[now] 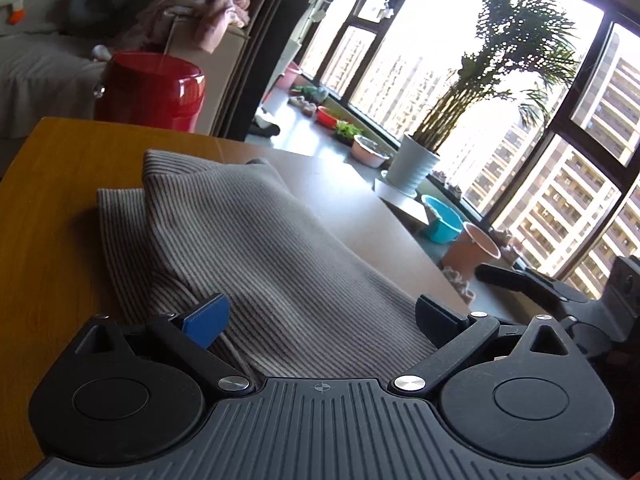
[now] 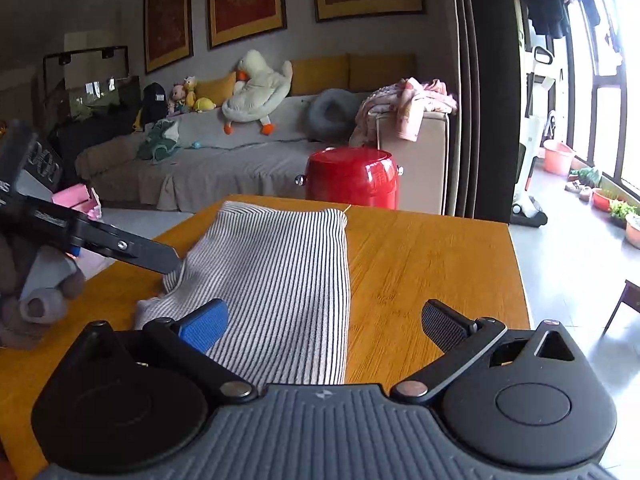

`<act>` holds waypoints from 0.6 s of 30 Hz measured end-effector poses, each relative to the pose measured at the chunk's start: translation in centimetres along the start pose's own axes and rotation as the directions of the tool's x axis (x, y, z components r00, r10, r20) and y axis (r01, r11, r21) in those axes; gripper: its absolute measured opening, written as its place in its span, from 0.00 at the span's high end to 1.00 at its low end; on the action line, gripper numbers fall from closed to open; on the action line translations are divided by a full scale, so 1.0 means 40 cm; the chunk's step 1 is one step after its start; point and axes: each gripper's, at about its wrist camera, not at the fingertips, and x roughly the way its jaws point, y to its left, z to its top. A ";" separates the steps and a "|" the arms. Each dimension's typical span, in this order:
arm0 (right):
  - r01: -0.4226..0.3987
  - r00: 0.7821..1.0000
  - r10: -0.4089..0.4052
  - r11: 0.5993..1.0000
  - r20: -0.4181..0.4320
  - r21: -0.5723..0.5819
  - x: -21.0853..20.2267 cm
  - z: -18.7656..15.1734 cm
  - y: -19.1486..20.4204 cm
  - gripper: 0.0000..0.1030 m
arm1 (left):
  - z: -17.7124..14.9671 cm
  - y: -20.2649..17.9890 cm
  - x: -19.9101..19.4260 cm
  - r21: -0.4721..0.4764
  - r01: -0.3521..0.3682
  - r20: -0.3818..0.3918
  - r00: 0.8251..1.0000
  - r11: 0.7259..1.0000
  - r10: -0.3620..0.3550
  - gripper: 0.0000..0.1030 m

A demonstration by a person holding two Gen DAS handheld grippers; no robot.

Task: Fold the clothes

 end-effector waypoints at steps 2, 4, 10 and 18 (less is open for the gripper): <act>0.008 0.996 -0.013 0.998 -0.089 -0.056 0.072 -0.009 0.018 0.00 | -0.001 -0.010 0.025 0.014 -0.002 -0.020 1.000 1.000 0.002 0.01; 0.020 0.991 -0.032 0.995 -0.128 -0.097 0.106 -0.023 0.034 0.00 | -0.014 0.001 0.044 -0.005 -0.019 -0.056 0.998 1.000 0.019 0.01; 0.021 0.982 -0.034 0.997 -0.183 -0.073 0.038 -0.055 0.035 0.00 | -0.049 0.051 0.050 -0.067 -0.010 -0.075 0.997 0.998 0.005 0.01; -0.070 0.967 0.053 0.996 -0.251 -0.062 -0.048 -0.139 0.070 0.00 | -0.059 0.024 0.067 0.001 -0.020 -0.078 0.997 1.000 0.020 0.00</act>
